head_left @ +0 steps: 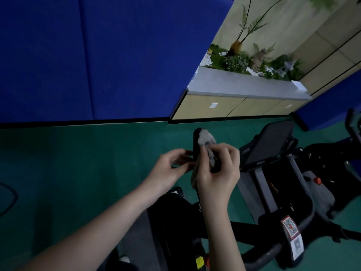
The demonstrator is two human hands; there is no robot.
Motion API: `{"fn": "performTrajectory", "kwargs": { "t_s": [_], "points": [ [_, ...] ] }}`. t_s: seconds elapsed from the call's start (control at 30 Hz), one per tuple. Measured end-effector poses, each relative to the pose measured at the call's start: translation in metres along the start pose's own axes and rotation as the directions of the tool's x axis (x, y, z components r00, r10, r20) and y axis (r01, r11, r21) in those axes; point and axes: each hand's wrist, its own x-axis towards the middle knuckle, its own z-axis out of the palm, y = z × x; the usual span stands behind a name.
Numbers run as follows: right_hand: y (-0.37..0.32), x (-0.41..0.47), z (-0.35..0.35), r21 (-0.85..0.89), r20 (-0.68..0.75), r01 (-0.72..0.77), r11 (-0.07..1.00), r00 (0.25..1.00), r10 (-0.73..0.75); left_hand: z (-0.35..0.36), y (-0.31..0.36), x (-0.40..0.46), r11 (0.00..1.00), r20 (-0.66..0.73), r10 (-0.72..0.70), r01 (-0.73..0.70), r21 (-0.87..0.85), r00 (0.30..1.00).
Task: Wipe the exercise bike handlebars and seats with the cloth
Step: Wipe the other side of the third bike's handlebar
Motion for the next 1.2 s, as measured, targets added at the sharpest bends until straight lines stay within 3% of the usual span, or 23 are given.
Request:
{"fn": "performTrajectory", "kwargs": {
  "t_s": [0.07, 0.23, 0.33, 0.53, 0.6, 0.67, 0.77, 0.87, 0.97, 1.1, 1.2],
  "points": [
    [0.003, -0.010, -0.008, -0.015, 0.037, -0.014, 1.000, 0.999, 0.015, -0.002, 0.000, 0.000, 1.000, 0.007, -0.012, 0.012, -0.001, 1.000],
    [-0.004, 0.010, -0.004, 0.010, -0.055, 0.029, 1.000, 0.998, -0.028, -0.003, -0.001, 0.004, 1.000, 0.021, -0.017, 0.017, -0.004, 1.000],
    [-0.003, 0.003, 0.001, -0.027, 0.017, 0.071, 0.997, 0.997, -0.071, -0.004, -0.001, 0.005, 1.000, 0.040, -0.014, 0.014, -0.007, 0.999],
    [0.008, -0.011, -0.028, -0.040, 0.054, -0.017, 0.999, 0.998, 0.019, -0.004, -0.003, 0.007, 0.999, 0.060, -0.040, 0.042, -0.029, 0.997],
    [0.001, 0.006, -0.031, -0.026, 0.067, 0.071, 0.997, 0.995, -0.069, 0.001, -0.007, 0.007, 0.998, 0.055, -0.060, 0.061, -0.020, 0.997],
    [-0.010, 0.029, -0.030, -0.014, 0.179, 0.231, 0.973, 0.958, -0.225, 0.005, -0.012, 0.006, 0.992, 0.009, -0.109, 0.109, -0.067, 0.994],
    [-0.021, 0.066, -0.023, 0.027, 0.414, 0.477, 0.879, 0.795, -0.444, 0.009, -0.016, -0.001, 0.963, -0.024, -0.205, 0.197, -0.183, 0.979],
    [-0.018, 0.094, -0.011, 0.132, 0.629, 0.655, 0.744, 0.525, -0.574, 0.014, -0.018, -0.009, 0.937, -0.024, -0.240, 0.225, -0.267, 0.970],
    [-0.014, 0.111, 0.003, 0.227, 0.789, 0.721, 0.655, 0.259, -0.558, 0.019, -0.019, -0.016, 0.899, -0.034, -0.270, 0.239, -0.368, 0.962],
    [-0.021, 0.117, 0.017, 0.361, 0.888, 0.721, 0.591, -0.072, -0.454, 0.025, -0.023, -0.019, 0.857, -0.071, -0.319, 0.256, -0.447, 0.945],
    [-0.031, 0.122, 0.021, 0.413, 0.905, 0.724, 0.552, -0.259, -0.337, 0.031, -0.029, -0.020, 0.819, -0.092, -0.367, 0.275, -0.503, 0.926]
  ]
}}
